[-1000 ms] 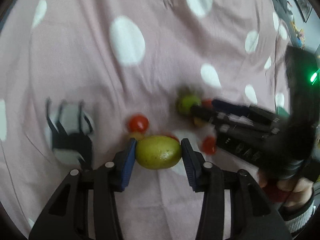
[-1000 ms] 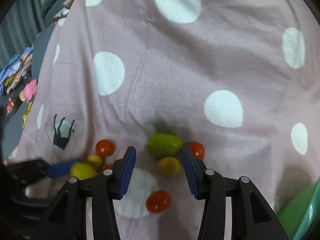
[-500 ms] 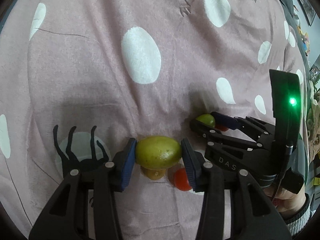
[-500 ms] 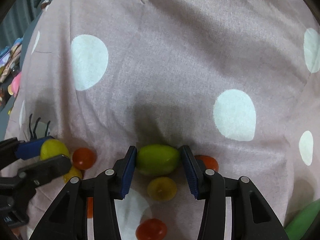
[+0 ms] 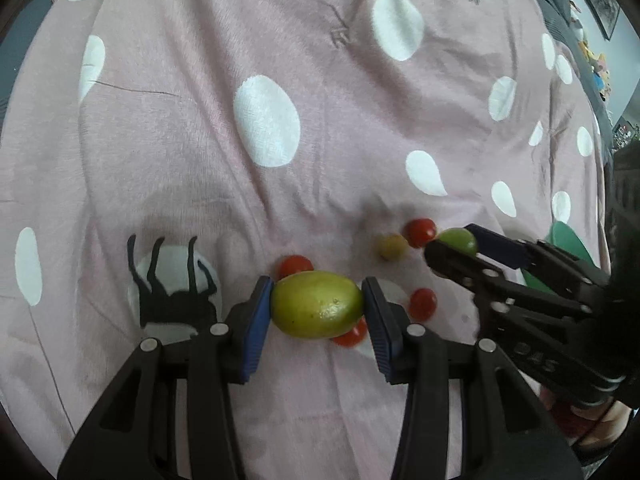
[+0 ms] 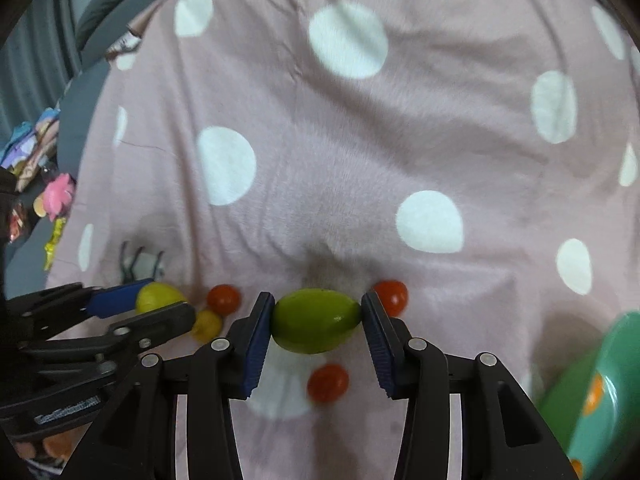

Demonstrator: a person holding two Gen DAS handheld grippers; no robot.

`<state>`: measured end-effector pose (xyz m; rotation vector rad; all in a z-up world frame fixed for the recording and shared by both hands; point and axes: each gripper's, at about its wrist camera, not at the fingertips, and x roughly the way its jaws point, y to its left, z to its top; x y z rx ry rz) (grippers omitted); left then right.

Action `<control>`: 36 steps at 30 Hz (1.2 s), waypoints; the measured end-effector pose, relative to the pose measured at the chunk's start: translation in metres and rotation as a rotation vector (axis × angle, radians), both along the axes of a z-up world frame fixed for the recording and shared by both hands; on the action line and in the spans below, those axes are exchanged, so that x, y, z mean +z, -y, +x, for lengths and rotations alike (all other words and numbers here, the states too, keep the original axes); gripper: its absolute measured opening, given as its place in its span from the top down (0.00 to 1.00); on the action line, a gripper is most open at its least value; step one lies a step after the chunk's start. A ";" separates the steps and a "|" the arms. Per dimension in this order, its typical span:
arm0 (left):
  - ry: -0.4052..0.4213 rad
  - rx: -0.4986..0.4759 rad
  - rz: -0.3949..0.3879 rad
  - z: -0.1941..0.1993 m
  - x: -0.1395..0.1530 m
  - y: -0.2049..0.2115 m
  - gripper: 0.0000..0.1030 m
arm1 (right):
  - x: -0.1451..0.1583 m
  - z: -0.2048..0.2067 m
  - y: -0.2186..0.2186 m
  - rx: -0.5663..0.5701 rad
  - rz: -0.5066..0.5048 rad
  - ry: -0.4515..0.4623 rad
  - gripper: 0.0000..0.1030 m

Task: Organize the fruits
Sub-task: 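Grasp the green-yellow fruit with the right tool while the left tool grasps the green plum, then carry both fruits over the green bowl and release them inside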

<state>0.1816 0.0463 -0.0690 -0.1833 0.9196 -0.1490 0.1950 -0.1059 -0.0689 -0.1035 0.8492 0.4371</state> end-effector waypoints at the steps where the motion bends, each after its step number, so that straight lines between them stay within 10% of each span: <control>1: 0.001 -0.002 0.001 -0.005 0.001 0.000 0.56 | 0.004 -0.005 0.003 -0.003 0.007 0.004 0.55; 36: 0.084 -0.241 0.132 -0.092 0.054 0.130 0.56 | 0.054 -0.134 0.129 -0.236 0.144 0.117 0.55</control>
